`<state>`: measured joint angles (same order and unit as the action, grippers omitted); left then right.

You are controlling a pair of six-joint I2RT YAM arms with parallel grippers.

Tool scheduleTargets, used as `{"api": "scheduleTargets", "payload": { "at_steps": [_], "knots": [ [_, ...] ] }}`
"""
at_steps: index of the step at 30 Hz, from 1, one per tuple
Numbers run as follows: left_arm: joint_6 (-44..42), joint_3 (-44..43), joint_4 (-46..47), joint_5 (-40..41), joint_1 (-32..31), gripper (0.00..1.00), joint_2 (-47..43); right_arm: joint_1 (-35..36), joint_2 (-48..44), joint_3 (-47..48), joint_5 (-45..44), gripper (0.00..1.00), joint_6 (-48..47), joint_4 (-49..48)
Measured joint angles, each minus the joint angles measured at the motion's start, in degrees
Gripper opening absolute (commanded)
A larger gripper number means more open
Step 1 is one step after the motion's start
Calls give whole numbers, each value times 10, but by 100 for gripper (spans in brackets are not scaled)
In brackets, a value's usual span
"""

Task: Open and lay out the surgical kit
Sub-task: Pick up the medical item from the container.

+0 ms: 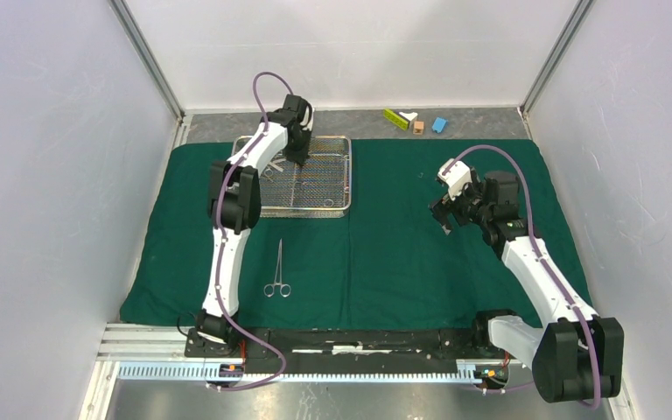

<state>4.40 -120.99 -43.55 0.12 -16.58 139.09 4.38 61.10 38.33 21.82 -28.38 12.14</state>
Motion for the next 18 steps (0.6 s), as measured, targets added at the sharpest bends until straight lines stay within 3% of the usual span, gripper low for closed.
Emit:
{"api": "scheduleTargets", "payload": {
  "at_steps": [4,18],
  "knots": [
    [0,-20,-20,0,-1,3,9,0,0,0,0,95,0,0],
    [-1,34,-44,-51,-6,2,-33,0,-1,0,0,96,0,0]
  ]
}}
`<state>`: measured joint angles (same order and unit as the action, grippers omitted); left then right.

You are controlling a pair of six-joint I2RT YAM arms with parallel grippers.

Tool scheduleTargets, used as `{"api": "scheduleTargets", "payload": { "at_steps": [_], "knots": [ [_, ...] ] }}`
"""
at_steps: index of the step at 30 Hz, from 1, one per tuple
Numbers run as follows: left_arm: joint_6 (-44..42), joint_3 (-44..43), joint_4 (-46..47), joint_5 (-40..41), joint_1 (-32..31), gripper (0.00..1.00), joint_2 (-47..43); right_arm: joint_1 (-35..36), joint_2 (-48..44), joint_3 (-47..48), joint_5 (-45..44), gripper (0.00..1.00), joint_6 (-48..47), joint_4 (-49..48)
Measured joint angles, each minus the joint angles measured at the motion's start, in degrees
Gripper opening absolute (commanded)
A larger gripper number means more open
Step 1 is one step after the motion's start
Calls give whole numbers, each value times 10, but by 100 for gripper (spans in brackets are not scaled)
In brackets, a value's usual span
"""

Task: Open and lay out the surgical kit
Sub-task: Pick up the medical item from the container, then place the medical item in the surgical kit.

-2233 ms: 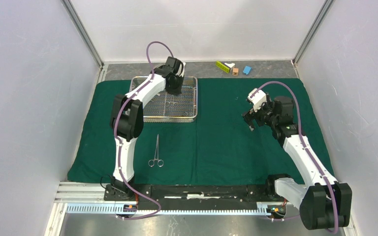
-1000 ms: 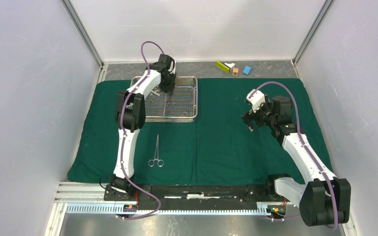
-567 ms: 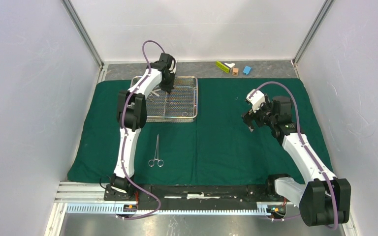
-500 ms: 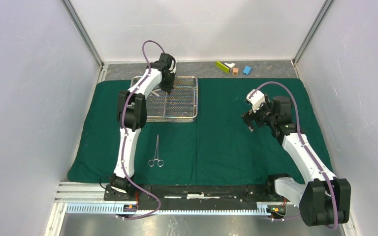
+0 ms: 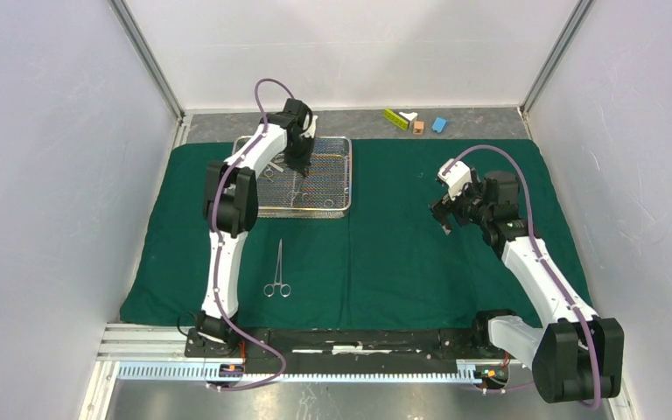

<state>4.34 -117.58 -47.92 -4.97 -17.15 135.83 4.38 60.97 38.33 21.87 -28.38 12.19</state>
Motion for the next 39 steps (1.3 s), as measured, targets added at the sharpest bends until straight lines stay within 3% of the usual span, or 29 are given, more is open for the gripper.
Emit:
{"api": "scheduleTargets", "payload": {
  "at_steps": [14,21,30,39],
  "knots": [
    [-6,25,-16,-18,-6,2,-76,0,0,0,1,96,0,0],
    [-9,111,-17,-17,-9,2,-186,0,-1,0,1,96,0,0],
    [8,367,14,-21,-40,2,-444,0,-6,0,-2,96,-1,0],
    [93,636,68,-31,-97,2,-618,0,-9,-19,-50,95,-12,-5]
  ]
}}
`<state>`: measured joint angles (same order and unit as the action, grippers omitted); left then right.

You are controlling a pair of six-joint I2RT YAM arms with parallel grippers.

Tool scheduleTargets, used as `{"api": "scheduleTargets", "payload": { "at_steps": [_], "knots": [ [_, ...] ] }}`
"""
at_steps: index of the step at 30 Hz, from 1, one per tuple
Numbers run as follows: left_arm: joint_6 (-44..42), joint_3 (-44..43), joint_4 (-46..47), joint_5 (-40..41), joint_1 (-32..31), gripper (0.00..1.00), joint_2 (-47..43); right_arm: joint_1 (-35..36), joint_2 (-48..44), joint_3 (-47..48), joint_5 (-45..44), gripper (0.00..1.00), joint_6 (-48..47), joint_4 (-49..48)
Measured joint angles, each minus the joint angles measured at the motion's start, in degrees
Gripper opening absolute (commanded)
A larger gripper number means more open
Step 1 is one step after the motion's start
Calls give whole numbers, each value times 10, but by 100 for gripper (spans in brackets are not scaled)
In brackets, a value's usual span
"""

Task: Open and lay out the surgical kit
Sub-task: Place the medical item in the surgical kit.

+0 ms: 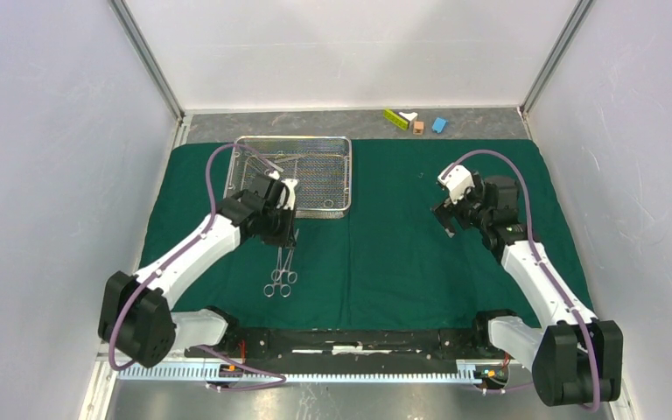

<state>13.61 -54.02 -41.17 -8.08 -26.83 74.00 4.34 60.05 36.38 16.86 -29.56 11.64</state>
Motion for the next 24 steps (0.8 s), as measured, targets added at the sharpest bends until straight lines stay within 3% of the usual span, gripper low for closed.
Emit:
{"api": "scheduleTargets", "payload": {
  "at_steps": [5,16,24],
  "knots": [
    [56,60,30,0,-2,2,-23,-7,0,-9,-23,95,-8,-4],
    [162,73,85,-11,-3,2,39,-20,1,-15,-40,95,-18,-9],
    [185,89,104,-10,-10,2,63,-22,8,-16,-40,95,-21,-9]
  ]
}}
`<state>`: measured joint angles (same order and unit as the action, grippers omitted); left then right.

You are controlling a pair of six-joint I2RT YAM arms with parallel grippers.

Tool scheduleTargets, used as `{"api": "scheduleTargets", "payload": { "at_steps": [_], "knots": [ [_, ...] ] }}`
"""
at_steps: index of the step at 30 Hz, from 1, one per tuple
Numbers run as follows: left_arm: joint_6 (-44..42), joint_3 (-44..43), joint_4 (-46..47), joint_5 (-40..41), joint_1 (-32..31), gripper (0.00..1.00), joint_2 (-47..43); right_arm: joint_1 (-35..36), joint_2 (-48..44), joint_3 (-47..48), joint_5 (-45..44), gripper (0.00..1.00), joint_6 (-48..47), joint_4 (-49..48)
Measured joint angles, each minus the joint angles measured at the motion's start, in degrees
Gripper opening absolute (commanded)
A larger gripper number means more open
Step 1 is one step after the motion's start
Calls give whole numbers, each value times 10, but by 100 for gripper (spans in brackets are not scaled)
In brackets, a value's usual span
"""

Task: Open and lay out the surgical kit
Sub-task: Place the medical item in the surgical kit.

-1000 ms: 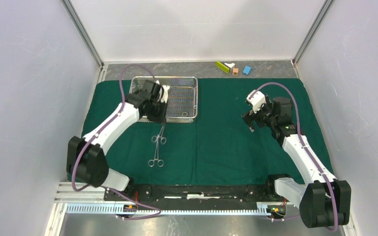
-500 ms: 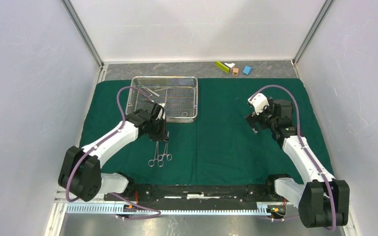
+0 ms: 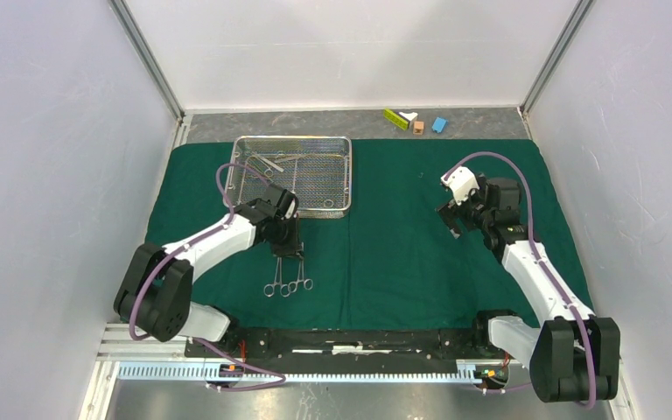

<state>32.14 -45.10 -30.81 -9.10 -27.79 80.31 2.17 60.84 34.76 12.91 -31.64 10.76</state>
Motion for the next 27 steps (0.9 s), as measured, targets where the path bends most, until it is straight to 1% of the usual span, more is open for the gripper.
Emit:
{"api": "scheduleTargets", "payload": {
  "at_steps": [12,27],
  "knots": [
    [7,5,15,5,-20,2,21,0,4,0,1,96,-4,0],
    [19,25,43,15,-22,2,26,0,7,0,5,96,-6,1]
  ]
}}
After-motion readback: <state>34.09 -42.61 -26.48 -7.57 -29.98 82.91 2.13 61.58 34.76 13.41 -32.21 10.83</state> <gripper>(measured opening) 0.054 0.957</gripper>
